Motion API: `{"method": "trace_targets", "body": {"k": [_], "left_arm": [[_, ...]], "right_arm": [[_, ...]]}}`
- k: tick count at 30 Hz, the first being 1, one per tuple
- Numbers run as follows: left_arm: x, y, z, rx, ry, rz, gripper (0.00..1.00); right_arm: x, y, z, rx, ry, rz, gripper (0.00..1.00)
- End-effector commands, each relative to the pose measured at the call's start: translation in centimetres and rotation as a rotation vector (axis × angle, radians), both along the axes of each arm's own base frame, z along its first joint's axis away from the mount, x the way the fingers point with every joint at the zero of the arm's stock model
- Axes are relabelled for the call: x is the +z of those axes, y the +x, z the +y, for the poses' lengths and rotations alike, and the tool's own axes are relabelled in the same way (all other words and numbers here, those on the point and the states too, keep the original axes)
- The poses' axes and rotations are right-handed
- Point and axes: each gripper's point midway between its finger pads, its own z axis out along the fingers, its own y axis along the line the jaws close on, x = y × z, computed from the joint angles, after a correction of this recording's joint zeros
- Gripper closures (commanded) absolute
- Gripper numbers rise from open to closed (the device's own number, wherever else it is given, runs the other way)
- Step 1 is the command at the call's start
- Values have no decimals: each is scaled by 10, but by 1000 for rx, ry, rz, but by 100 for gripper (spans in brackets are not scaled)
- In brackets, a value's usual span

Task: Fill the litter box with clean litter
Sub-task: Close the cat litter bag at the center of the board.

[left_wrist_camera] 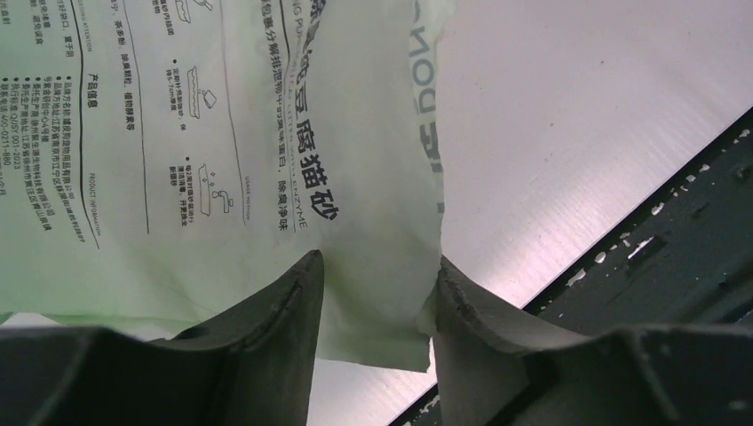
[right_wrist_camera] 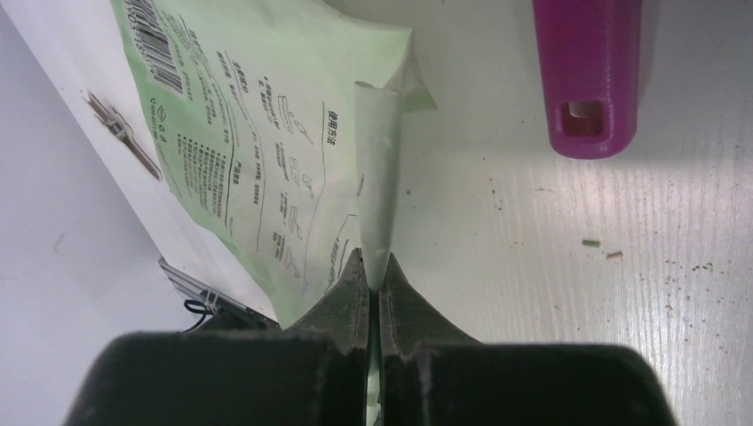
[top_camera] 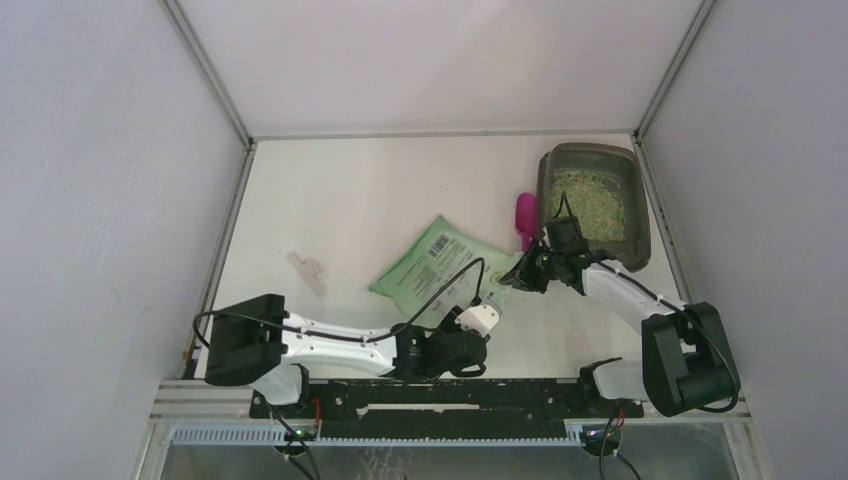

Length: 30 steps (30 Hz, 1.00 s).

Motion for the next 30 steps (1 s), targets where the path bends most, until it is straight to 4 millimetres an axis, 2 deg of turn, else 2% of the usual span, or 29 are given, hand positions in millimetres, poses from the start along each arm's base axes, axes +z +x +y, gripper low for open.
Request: {"method": "trace_targets", "body": {"k": [1,4,9,15,19,24,26,30], "left_arm": [[28,-1,-5,18,-84,13,53],[29,-8,-2,16,-119,52,56],[22,-15,8,31,-154,104,58],[20,-22,12,43,-194,144,59],[18,-22,12,51,-204,151,59],[21,-15,22,89,-189,117,55],[22,-10,30,116,-166,89,49],[35,-1,36,151,-158,8,17]], "right_arm": [[19,3,0,46,-22,-14,100],[21,4,-1,50,-50,22,100],[20,6,7,95,-99,64,100],[29,15,10,186,-265,76,100],[31,22,6,232,-390,111,100],[35,30,16,267,-388,146,100],[37,32,22,269,-358,144,100],[38,29,32,279,-335,138,100]]}}
